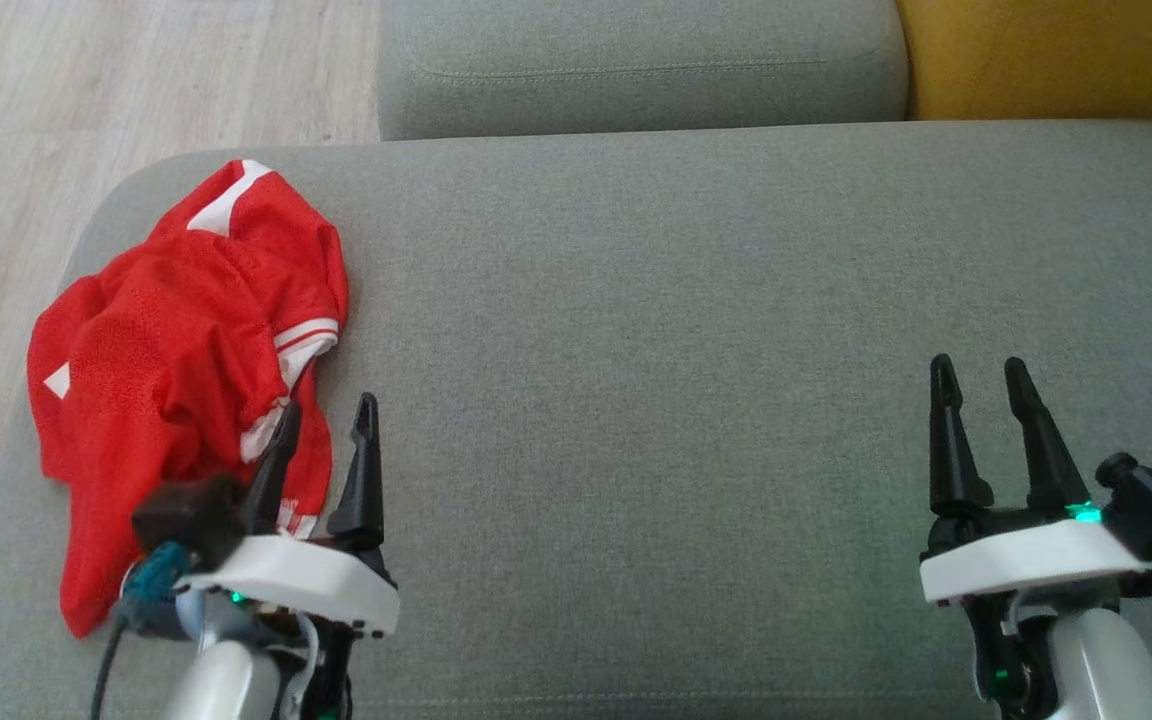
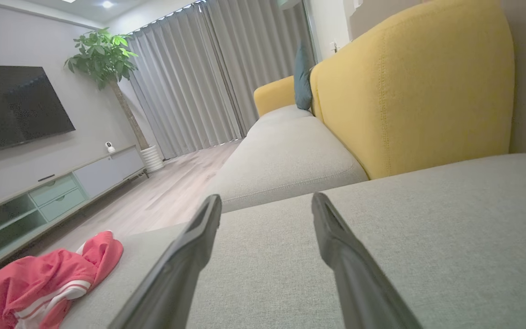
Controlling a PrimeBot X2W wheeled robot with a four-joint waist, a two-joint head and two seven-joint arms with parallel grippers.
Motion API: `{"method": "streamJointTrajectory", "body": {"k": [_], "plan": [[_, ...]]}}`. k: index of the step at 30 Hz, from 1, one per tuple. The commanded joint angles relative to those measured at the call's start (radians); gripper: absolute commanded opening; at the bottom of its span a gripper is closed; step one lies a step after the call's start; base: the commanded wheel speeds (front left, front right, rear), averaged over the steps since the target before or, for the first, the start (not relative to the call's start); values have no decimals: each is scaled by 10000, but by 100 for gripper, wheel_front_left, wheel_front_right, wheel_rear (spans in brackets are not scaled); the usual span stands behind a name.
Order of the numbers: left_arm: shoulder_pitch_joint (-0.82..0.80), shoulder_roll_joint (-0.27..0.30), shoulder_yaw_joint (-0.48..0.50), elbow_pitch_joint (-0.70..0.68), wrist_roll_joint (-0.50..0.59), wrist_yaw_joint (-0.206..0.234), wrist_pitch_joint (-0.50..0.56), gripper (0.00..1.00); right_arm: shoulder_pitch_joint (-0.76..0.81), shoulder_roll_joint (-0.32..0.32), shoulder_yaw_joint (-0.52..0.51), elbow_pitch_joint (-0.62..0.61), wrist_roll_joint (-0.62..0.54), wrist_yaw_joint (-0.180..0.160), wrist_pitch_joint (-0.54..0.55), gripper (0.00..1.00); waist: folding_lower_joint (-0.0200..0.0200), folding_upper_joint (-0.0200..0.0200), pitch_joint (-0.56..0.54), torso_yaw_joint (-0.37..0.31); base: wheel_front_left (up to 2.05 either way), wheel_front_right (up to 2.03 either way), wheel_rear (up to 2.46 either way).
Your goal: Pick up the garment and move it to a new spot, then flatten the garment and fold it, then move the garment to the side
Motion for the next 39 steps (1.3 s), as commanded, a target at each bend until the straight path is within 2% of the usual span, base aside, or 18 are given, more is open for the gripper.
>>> {"method": "streamJointTrajectory", "body": {"k": [1, 14, 15, 18, 22, 25, 30, 39], "plan": [[-627, 245, 36, -480, 419, 194, -194, 100, -381, -84, 213, -453, -474, 56, -171, 100, 0, 0, 1, -4, 0, 0, 0], [-987, 1013, -1208, -813, 2103, 1348, -579, 100, -403, -93, 488, -780, -2171, 64, -553, 100, 0, 0, -22, -53, 0, 0, 0], [-987, 1013, -1208, -813, 2103, 1348, -579, 100, -403, -93, 488, -780, -2171, 64, -553, 100, 0, 0, -22, -53, 0, 0, 0], [-1065, 1079, -1442, -1035, 2323, 1761, -698, 100, -398, -96, 520, -877, -2325, 67, -671, 100, 0, 0, -24, -61, 0, 0, 0], [-992, 981, -1319, -1303, 2135, 1940, -787, 100, -365, -98, 455, -848, -2030, 69, -760, 100, 0, 0, -30, -62, 0, 0, 0], [-813, 823, -1043, -1415, 1914, 1900, -876, 100, -323, -101, 391, -672, -1527, 71, -848, 100, 0, 0, -48, -55, 0, 0, 0], [-415, 499, -582, -1165, 2116, 1377, -1054, 100, -316, -105, 342, 142, -683, 74, -1025, 100, 0, 0, -115, -39, 0, 0, 0], [-175, -10, -225, -291, 2979, 625, -1267, 100, -489, -110, 679, 775, -703, 79, -1236, 100, 0, 0, -187, -59, 0, 0, 0]]}}
